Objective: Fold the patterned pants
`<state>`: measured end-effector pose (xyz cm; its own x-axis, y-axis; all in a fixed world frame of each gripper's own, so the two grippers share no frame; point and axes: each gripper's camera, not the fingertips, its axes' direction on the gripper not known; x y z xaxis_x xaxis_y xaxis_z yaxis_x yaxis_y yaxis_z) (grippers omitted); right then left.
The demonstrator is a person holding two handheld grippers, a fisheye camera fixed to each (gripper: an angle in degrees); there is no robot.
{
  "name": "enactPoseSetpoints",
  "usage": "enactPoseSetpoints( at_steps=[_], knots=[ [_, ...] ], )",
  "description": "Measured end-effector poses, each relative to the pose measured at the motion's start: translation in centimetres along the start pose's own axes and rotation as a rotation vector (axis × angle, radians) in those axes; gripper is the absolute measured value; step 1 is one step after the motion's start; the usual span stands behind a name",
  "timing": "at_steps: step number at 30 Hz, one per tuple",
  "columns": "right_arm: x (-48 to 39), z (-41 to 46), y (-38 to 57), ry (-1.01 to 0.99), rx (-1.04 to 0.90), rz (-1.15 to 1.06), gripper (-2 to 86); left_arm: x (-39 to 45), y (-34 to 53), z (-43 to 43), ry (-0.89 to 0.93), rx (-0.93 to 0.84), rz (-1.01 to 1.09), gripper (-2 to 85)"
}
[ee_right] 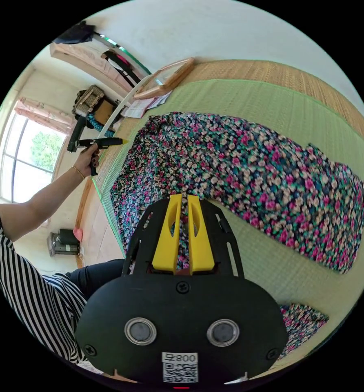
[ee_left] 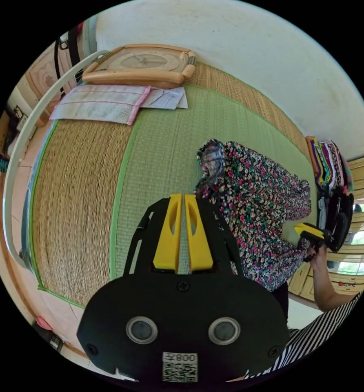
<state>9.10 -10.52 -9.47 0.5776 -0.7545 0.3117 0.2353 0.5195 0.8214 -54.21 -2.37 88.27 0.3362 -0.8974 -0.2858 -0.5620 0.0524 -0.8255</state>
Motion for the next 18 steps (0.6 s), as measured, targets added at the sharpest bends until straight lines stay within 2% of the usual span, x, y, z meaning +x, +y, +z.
enactPoseSetpoints(
  at_steps=[2,5,9,16,18],
  knots=[
    [-1.5,2.1,-2.9,-0.02,-0.009,-0.059,2.3,-0.4,2.5,1.2,0.106,-0.071,0.013,1.5],
    [-3.6,5.2,-6.4,-0.023,-0.033,-0.133,2.5,-0.4,5.4,2.7,0.039,-0.127,0.011,1.8],
    [-5.9,8.5,-10.5,-0.017,-0.046,-0.202,2.6,-1.0,7.1,3.0,0.035,-0.102,0.005,1.3],
    [-9.1,14.6,-16.9,0.055,-0.093,-0.247,2.5,-0.7,7.6,2.3,-0.205,-0.087,0.058,0.3],
    [-9.2,15.5,-17.7,0.091,-0.089,-0.234,2.2,0.4,7.9,1.6,-0.137,-0.024,0.11,0.2]
  ],
)
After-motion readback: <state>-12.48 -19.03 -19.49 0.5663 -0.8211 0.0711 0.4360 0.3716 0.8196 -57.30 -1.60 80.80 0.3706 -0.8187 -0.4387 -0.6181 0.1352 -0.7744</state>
